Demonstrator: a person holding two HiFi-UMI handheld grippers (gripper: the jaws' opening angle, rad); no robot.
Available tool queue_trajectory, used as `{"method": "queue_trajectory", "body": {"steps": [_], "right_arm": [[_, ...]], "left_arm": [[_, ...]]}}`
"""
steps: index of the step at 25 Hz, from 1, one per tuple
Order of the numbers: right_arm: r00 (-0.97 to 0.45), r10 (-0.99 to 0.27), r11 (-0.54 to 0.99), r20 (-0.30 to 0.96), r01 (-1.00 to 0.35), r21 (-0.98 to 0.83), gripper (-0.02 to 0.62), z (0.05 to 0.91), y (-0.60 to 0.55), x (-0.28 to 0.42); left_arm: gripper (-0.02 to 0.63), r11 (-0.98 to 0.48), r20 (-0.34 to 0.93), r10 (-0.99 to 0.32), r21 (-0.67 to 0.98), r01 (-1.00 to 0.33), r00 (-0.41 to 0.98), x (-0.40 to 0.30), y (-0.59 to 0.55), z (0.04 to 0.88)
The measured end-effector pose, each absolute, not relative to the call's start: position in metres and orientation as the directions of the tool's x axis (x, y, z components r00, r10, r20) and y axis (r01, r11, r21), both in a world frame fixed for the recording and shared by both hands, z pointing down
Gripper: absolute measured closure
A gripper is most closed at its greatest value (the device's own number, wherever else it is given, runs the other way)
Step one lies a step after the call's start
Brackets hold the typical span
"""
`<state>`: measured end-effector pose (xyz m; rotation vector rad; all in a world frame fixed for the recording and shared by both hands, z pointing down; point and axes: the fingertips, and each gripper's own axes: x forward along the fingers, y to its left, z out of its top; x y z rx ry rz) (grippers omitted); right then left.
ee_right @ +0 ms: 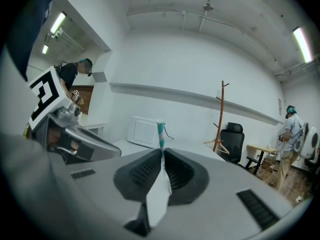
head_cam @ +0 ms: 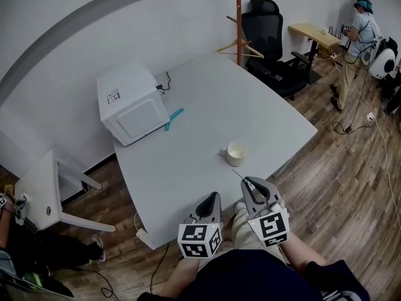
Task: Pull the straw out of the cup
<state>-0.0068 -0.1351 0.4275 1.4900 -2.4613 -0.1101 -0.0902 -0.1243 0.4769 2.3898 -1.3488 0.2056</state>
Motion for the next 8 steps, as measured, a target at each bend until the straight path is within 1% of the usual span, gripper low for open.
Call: {"method": "queue_trajectory", "body": {"steps": [8], "right_arm": [[-0.451,-0.877,0.476,0.166,-0.861,0.178,0.552,0.422,-0.1359,-0.0088]], "left_arm": [[0.591,-0.454,0.311,-0.796,0.262,-0.851,0.52,-0.0908,-0.1249,0.4777]]}}
